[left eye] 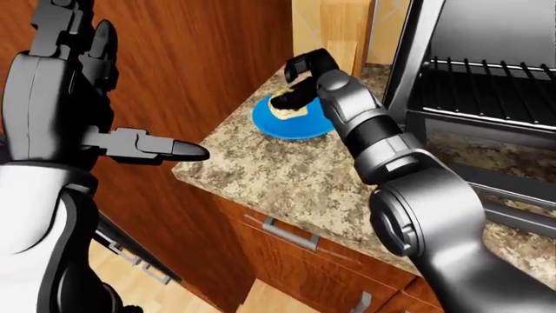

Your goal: Pick the scone from the rack and place it on the plate on the counter.

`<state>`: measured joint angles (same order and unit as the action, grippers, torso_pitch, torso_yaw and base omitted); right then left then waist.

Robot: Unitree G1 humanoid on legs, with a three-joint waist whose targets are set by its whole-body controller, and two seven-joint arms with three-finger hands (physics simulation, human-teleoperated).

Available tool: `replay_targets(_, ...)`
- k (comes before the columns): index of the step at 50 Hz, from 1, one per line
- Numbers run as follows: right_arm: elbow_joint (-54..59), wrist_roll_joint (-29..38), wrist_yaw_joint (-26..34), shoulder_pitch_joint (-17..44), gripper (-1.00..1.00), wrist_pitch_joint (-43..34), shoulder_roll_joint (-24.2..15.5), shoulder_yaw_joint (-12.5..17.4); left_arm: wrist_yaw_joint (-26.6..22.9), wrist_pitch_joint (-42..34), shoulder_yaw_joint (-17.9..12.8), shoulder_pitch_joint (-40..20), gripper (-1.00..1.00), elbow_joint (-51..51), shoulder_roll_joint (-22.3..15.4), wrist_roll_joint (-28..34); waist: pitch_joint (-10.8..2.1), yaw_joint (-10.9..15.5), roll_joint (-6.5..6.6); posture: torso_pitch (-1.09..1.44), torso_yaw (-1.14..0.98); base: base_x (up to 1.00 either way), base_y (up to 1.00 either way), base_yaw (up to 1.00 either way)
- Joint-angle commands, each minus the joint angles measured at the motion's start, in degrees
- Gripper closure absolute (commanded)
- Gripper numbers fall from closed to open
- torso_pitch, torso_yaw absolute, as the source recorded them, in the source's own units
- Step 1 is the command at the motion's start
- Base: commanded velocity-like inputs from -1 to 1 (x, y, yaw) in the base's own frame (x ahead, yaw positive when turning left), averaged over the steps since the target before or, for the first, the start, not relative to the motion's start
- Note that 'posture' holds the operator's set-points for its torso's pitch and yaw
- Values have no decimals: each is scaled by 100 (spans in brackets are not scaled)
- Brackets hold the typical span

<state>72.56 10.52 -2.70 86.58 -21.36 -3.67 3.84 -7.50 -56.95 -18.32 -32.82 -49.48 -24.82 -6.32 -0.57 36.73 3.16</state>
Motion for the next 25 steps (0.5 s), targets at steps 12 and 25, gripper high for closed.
replay_targets(12,-103,45,-897,-46,100,712,176,44,3,212,-114,14,-100,-122,-22,82,-168,24,11,0,57,0,0,0)
replay_targets(25,107,229,-1885,-162,100,1133,282,107,-11,201,-181,89,-100,-176,-47,66,-167,45,29,0,57,0,0,0)
